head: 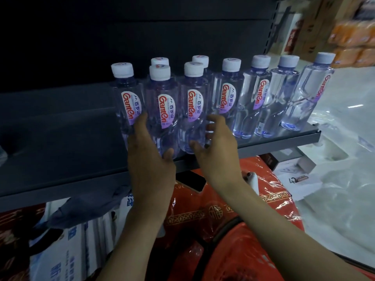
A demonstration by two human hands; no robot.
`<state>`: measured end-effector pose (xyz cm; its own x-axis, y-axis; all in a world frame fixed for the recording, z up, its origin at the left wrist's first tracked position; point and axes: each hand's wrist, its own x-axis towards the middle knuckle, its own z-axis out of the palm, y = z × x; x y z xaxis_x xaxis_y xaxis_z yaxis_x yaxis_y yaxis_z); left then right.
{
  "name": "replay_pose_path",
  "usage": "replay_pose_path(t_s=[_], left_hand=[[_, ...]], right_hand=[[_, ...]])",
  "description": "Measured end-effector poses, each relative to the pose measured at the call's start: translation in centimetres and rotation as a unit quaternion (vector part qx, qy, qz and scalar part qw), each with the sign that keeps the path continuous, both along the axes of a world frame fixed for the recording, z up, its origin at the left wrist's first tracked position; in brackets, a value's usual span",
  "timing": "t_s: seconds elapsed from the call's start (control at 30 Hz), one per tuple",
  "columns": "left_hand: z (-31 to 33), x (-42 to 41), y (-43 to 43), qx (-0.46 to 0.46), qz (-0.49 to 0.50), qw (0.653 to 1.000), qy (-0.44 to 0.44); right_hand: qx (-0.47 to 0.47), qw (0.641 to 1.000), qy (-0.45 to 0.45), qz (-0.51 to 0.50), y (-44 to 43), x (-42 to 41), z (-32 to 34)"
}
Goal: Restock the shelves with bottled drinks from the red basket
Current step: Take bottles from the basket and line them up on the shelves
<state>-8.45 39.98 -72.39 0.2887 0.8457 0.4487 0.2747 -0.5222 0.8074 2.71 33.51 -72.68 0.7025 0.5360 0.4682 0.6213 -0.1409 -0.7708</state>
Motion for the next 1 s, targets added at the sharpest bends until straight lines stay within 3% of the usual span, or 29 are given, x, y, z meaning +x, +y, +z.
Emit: replay_pose_path(t_s=[0.37,0.53,0.67,0.77,0.9,1.0], left_hand=[[0.2,0.8,-1.2,0.029,0.019,0.999,0.029],[-0.2,0.6,-6.7,0.155,-0.004,0.975,0.157],[-3.9,0.9,-13.5,0.259,-0.156,0.912,0.278],[-7.5,1.1,-18.0,0.27,-0.28,0.854,0.345],[-13.3,1.3,-21.0,0.081,-0.356,0.778,0.511],[-16.1,1.3,-22.9,-0.06,-0.425,0.689,0.584]], right_hand=[[-0.037,0.999,0.014,0.023,-1.1,-0.1,1.0],[-0.088,0.993,-0.082,0.004,-7.9,-0.6,1.3],[-0.165,0.975,-0.134,-0.056,-15.4,-0.8,-1.4],[-0.255,0.959,-0.099,-0.072,-21.8,-0.8,-5.6],[-0.383,0.917,0.054,-0.095,-29.6,-0.3,-11.5],[-0.478,0.857,0.17,-0.087,-34.3,-0.1,-16.5]])
